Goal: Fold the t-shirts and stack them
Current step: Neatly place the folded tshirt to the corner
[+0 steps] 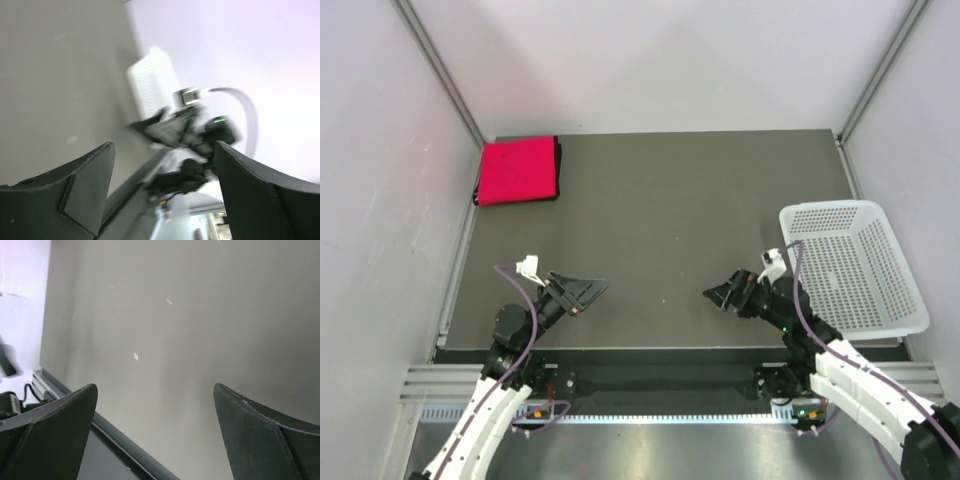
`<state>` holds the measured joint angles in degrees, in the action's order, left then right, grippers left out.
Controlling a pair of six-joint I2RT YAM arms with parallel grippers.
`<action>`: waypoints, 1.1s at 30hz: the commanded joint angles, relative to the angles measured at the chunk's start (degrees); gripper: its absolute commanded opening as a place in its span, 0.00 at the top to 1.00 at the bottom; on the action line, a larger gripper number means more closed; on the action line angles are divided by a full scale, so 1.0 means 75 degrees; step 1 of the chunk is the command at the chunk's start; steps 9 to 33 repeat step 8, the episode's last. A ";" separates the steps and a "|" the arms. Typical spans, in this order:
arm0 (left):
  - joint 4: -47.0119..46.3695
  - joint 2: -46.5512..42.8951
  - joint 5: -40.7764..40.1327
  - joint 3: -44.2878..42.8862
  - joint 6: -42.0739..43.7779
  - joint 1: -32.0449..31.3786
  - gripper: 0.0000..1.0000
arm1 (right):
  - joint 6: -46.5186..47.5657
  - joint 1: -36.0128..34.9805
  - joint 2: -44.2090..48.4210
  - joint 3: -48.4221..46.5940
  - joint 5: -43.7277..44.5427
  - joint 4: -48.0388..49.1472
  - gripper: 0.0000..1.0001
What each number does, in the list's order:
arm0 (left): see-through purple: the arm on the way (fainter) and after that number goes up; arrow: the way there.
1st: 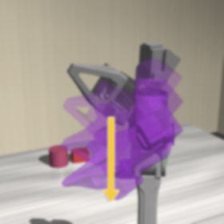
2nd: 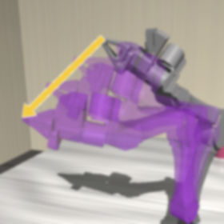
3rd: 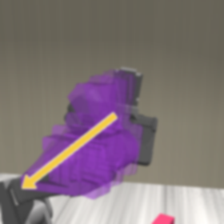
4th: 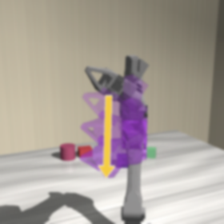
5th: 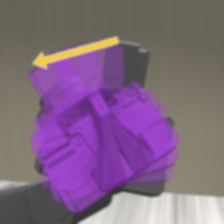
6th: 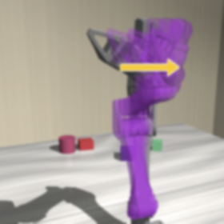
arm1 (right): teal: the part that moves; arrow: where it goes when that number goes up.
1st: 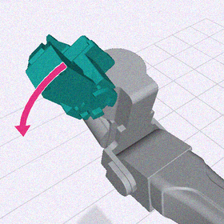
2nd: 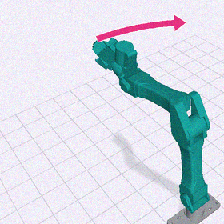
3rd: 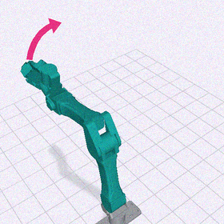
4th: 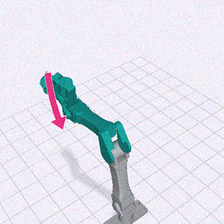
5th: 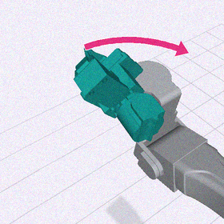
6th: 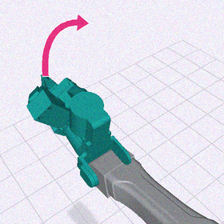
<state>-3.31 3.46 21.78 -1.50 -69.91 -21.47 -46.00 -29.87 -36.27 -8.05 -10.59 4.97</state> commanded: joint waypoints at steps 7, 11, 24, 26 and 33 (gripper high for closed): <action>-0.1211 -0.0251 0.0541 0.1184 -0.0651 -0.0020 0.12 | -0.1379 -0.0108 0.2583 0.1953 0.0416 0.0043 0.01; -0.1176 -0.0332 0.0692 0.1184 -0.0663 -0.0020 0.12 | -0.1332 -0.0108 0.2702 0.1964 0.0311 0.0005 0.00; -0.1176 -0.0332 0.0692 0.1184 -0.0663 -0.0020 0.12 | -0.1332 -0.0108 0.2702 0.1964 0.0311 0.0005 0.00; -0.1176 -0.0332 0.0692 0.1184 -0.0663 -0.0020 0.12 | -0.1332 -0.0108 0.2702 0.1964 0.0311 0.0005 0.00; -0.1176 -0.0332 0.0692 0.1184 -0.0663 -0.0020 0.12 | -0.1332 -0.0108 0.2702 0.1964 0.0311 0.0005 0.00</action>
